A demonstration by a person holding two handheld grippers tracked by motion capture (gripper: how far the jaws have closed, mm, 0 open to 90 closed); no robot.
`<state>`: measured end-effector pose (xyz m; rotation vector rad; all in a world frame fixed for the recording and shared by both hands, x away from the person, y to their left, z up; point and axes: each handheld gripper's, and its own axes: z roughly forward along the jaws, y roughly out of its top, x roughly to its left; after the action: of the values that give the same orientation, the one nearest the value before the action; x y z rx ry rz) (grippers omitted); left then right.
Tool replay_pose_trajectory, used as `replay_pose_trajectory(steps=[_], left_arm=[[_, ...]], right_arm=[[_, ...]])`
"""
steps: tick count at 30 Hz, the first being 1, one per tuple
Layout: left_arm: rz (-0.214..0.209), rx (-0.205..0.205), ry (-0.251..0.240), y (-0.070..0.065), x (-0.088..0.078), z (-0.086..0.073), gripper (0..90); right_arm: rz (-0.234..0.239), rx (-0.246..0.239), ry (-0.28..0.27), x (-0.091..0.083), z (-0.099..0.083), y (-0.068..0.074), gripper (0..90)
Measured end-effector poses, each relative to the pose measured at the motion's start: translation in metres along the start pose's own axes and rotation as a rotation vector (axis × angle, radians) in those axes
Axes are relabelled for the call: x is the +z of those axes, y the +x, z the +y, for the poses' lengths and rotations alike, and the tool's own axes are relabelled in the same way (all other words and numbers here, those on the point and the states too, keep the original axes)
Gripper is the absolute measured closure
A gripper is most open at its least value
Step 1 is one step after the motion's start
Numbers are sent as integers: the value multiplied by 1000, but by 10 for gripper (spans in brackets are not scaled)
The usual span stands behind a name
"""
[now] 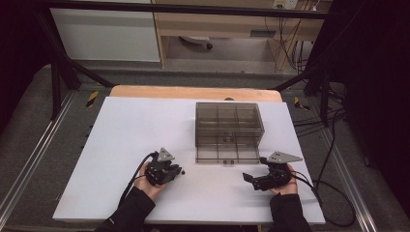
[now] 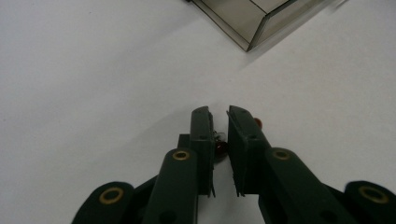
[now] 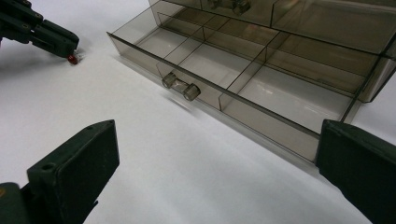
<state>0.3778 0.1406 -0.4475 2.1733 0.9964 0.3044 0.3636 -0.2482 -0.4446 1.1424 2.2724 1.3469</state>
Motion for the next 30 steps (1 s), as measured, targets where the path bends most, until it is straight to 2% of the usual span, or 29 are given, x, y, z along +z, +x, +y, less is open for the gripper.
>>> replay_pose_trajectory(steps=[30], left_arm=[[-23,-16,-49,2,-15,2,799]], right_arm=[[3,1,1,0,0,0,6]])
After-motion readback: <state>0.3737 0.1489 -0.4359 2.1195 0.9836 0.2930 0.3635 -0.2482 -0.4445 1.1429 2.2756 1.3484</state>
